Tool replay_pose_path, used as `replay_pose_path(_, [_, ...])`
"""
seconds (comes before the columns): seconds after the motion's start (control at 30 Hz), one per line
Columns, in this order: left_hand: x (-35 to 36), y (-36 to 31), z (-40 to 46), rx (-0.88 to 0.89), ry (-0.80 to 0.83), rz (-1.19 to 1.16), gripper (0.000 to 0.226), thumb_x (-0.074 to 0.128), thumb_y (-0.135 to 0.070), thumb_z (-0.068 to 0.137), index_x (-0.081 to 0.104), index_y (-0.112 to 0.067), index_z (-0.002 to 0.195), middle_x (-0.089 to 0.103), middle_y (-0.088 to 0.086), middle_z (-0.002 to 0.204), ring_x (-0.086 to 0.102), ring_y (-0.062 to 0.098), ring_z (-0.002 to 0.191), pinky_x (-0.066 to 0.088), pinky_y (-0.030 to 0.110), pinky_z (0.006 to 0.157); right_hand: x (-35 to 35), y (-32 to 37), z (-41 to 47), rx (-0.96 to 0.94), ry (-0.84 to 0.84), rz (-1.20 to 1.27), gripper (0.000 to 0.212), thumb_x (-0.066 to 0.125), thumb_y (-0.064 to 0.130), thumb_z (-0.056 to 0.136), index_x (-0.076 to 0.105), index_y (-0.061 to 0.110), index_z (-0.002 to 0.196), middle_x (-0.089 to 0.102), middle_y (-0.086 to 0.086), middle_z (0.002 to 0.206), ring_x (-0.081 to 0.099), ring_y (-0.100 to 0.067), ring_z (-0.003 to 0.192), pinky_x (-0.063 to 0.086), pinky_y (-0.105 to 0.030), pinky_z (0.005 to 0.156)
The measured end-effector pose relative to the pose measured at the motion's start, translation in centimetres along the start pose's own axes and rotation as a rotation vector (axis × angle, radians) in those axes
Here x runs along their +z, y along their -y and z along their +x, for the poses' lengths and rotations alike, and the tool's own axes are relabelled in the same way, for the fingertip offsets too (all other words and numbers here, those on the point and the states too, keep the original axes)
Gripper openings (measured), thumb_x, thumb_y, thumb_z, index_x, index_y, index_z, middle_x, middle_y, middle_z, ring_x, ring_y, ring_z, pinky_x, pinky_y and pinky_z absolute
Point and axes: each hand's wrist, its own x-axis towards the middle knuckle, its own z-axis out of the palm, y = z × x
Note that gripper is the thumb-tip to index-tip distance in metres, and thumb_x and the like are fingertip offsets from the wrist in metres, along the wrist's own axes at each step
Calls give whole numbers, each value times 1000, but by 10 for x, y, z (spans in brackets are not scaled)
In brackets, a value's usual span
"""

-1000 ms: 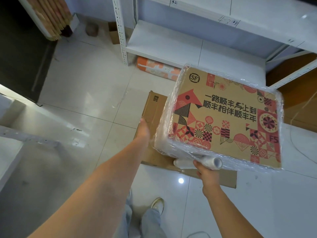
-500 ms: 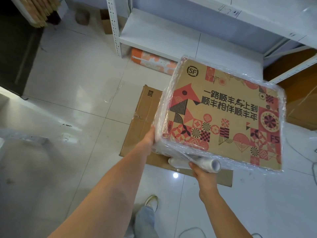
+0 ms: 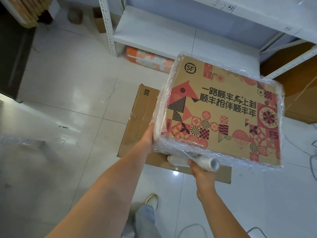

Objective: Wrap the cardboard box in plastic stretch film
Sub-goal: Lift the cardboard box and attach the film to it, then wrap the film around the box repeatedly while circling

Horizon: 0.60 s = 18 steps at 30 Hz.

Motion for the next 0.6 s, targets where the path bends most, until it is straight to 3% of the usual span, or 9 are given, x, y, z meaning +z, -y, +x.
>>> replay_pose_path(0.07, [2, 2, 13, 50, -54, 45, 62, 43, -64, 88, 61, -15, 122, 69, 13, 111, 66, 32, 102, 46, 49, 99, 2, 2, -2, 24, 2, 6, 30, 74, 9, 81, 57, 11, 105, 55, 2, 83, 53, -16, 82, 47, -44, 94])
replay_pose_path(0.17, [6, -11, -20, 82, -259, 1, 59, 36, -53, 95, 44, -17, 140, 51, 11, 138, 52, 34, 122, 39, 46, 105, 6, 9, -7, 95, 23, 71, 19, 69, 12, 87, 57, 18, 101, 57, 2, 87, 54, -15, 85, 50, -43, 87])
replay_pose_path(0.23, [13, -17, -44, 138, -348, -76, 55, 31, -44, 100, 35, -11, 144, 38, 12, 148, 38, 33, 134, 33, 44, 109, 6, 11, -10, 184, 57, 150, 23, 64, 8, 90, 56, 12, 111, 58, -4, 96, 56, -18, 89, 53, -34, 79])
replay_pose_path(0.37, [31, -26, -88, 255, -369, -231, 70, 46, -56, 91, 30, -19, 147, 31, 7, 152, 36, 30, 136, 31, 51, 111, -4, 9, -10, 371, 84, 437, 29, 45, -6, 91, 55, -1, 118, 59, -11, 107, 59, -25, 98, 55, -20, 67])
replay_pose_path(0.43, [47, -26, -117, 457, -438, 70, 80, 55, -58, 83, 30, -15, 145, 34, 10, 149, 37, 28, 135, 32, 50, 110, -12, 15, -12, 434, 16, 585, 16, 45, 2, 95, 59, 5, 101, 60, -6, 96, 58, -24, 92, 53, -15, 59])
replay_pose_path(0.53, [76, -38, -149, 975, -475, 826, 71, 61, -44, 87, 34, -10, 143, 31, 10, 149, 23, 25, 139, 24, 45, 115, -16, 19, -9, 502, 53, 726, 19, 35, 0, 99, 53, 3, 94, 55, -10, 93, 56, -23, 82, 56, -27, 60])
replay_pose_path(0.6, [97, -54, -153, 976, -322, 1311, 76, 61, -52, 84, 32, -17, 145, 25, 7, 154, 12, 26, 144, 14, 46, 118, -12, 19, 5, 620, 97, 737, 14, 38, 6, 99, 51, 3, 99, 52, -12, 100, 55, -23, 84, 55, -30, 64])
